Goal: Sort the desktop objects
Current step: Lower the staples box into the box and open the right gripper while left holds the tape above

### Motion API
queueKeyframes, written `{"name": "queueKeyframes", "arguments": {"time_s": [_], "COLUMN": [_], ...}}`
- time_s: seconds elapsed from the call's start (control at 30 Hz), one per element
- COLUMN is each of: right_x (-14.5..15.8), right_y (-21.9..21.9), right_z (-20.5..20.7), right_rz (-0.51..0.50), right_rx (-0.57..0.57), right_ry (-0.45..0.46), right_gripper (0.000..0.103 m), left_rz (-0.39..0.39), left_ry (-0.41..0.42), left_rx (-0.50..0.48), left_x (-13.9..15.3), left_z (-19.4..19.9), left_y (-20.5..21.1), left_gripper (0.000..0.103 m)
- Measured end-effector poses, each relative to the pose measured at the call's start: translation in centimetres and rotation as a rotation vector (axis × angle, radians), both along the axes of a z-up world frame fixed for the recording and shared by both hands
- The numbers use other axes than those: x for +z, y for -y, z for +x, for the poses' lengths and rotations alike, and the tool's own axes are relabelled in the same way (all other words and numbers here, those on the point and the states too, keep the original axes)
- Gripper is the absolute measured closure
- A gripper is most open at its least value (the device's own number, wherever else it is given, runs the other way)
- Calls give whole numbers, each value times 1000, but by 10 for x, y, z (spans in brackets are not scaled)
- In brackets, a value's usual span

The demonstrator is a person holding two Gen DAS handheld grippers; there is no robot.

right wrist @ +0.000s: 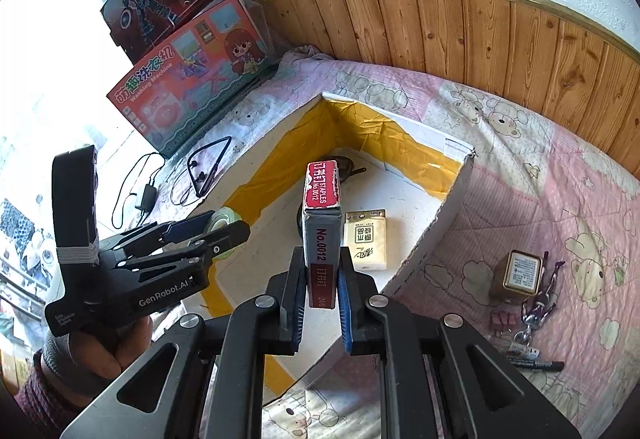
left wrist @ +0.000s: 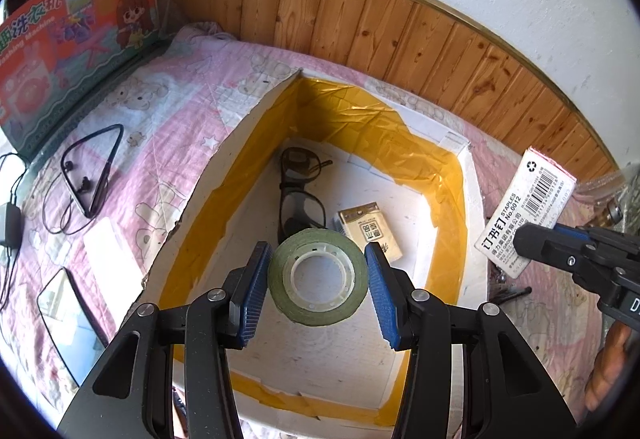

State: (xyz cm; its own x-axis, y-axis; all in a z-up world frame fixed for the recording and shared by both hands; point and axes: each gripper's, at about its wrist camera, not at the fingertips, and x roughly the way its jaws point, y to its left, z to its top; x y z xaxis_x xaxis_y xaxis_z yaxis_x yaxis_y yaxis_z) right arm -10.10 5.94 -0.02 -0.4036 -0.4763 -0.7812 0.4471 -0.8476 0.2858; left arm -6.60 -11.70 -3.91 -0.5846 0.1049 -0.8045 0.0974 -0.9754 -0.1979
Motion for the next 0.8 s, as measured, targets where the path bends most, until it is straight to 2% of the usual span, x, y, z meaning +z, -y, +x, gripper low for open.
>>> {"name": "queueKeyframes", "arguments": {"time_s": [0.5, 0.8], "right_x": [-18, -33], "right_y": [38, 61], "right_z": [-45, -68], "right_rz": [101, 160], "right_rx": [47, 72], "right_ry": [17, 37], "right_gripper": [88, 88], "left_rz": [22, 78], "left_ry": [78, 132], "left_rx": [-10, -23], "left_x": [-18, -29], "left_z": [-10, -14], "left_y": [3, 4], "left_gripper": [54, 54]}}
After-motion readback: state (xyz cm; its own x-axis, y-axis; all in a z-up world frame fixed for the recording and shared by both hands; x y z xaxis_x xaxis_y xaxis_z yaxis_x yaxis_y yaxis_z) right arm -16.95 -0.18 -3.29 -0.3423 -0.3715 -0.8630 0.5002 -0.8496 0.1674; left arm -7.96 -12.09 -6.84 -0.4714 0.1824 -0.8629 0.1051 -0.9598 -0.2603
